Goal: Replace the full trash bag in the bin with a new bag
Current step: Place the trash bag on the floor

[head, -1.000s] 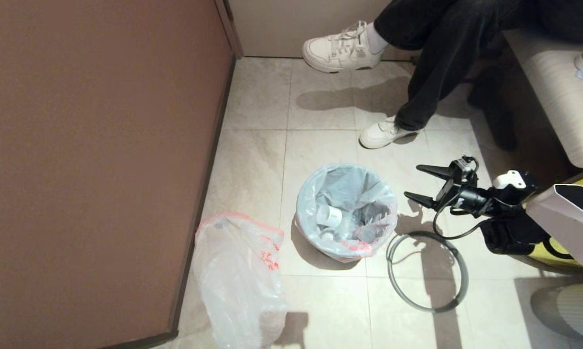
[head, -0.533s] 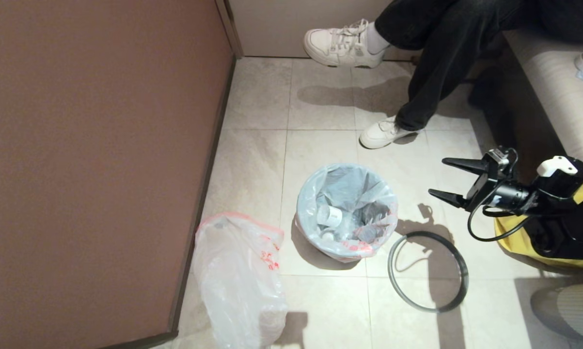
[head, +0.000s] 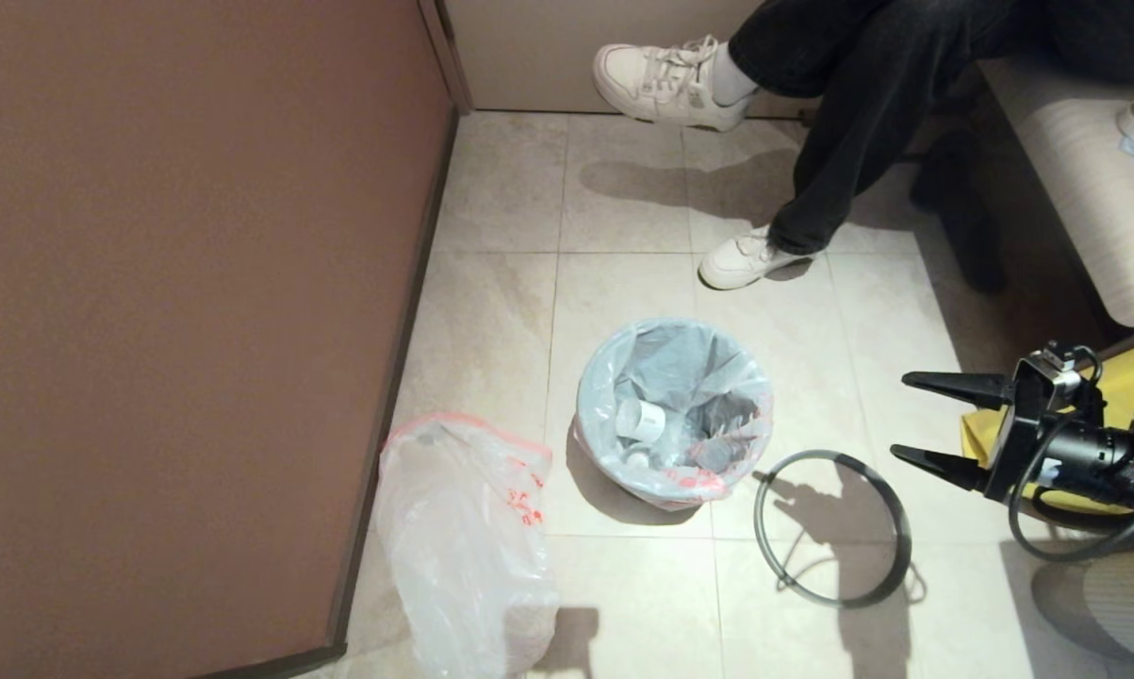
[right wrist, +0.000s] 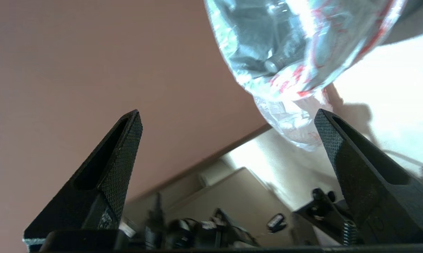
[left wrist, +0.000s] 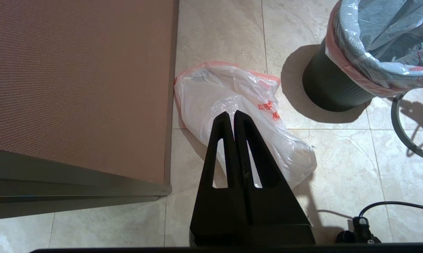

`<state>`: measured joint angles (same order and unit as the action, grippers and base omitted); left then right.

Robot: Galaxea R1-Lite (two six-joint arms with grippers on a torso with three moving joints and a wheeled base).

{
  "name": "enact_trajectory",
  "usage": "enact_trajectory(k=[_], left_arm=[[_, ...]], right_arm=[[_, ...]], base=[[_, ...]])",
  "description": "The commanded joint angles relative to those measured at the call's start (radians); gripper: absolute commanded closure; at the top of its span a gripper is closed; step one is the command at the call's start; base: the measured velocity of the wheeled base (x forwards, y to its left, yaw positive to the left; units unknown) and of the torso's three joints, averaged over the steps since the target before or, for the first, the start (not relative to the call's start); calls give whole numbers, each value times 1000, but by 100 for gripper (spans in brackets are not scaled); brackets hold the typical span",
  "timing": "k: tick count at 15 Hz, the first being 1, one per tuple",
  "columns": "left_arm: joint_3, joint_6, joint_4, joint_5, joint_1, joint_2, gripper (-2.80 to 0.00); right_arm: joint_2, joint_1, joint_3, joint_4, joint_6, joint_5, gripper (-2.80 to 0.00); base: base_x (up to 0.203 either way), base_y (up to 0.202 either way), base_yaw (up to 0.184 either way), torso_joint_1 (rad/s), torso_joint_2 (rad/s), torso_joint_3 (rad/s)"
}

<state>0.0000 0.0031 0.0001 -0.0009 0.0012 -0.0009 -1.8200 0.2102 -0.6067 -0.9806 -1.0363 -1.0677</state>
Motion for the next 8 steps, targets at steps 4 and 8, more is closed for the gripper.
enact_trajectory(k=[4, 8], left_arm=[[0, 0, 0, 0, 0, 1, 0], [0, 0, 0, -1, 0, 1, 0]], right_arm=[[397, -23, 47, 399, 287, 68, -280], [570, -265, 45, 807, 600, 525, -280]], base=[[0, 0, 0, 0, 0, 0], [0, 0, 0, 0, 0, 0]])
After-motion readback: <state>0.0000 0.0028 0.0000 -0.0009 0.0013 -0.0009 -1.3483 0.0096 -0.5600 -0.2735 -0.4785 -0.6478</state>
